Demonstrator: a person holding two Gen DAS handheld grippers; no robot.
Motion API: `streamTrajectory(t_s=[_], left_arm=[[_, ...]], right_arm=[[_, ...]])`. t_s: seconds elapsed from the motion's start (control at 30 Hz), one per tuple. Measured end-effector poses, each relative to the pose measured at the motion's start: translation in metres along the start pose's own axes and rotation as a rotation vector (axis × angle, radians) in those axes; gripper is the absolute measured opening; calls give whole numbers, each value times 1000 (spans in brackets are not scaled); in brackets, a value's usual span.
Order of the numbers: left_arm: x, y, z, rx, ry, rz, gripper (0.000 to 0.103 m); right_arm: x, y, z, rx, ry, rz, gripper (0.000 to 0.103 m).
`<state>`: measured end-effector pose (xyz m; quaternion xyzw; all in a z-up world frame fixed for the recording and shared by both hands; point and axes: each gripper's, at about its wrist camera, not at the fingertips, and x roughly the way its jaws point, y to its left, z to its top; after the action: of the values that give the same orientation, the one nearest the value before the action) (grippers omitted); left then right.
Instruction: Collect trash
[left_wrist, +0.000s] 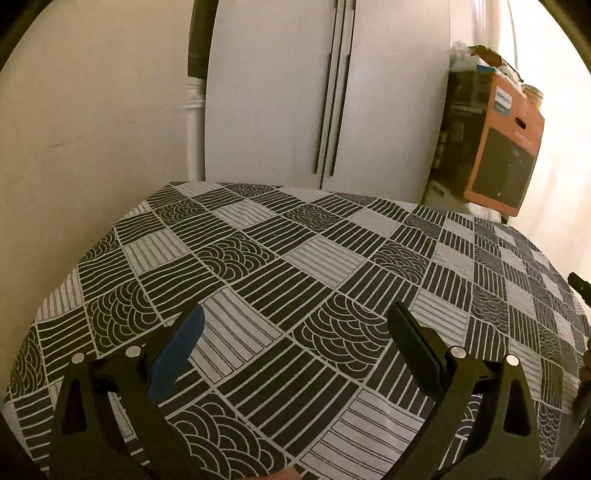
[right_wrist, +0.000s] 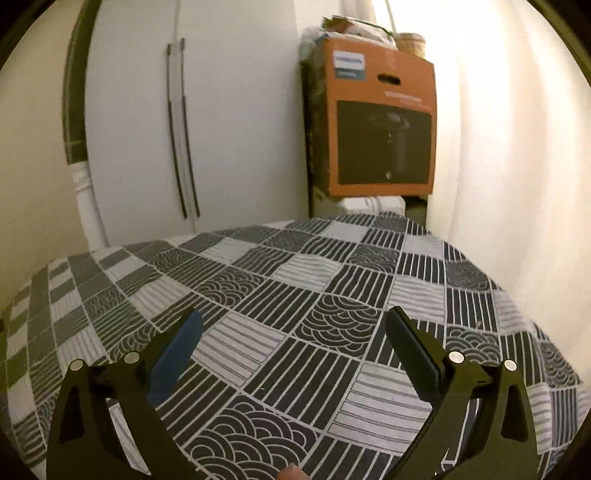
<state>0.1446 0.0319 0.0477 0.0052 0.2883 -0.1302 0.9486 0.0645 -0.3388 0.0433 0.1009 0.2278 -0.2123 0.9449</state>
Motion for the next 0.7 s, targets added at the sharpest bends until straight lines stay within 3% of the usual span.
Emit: streamTrajectory(t_s=[0.37,0.7], left_arm=[[-1,-9,1,47,-7,33,97],[-3,-13,1,66,-22,47,97]], right_arm=[[-9,11,-3,-52,-48,-34,95],[-16,14,-3,-71,-80,-5,95]])
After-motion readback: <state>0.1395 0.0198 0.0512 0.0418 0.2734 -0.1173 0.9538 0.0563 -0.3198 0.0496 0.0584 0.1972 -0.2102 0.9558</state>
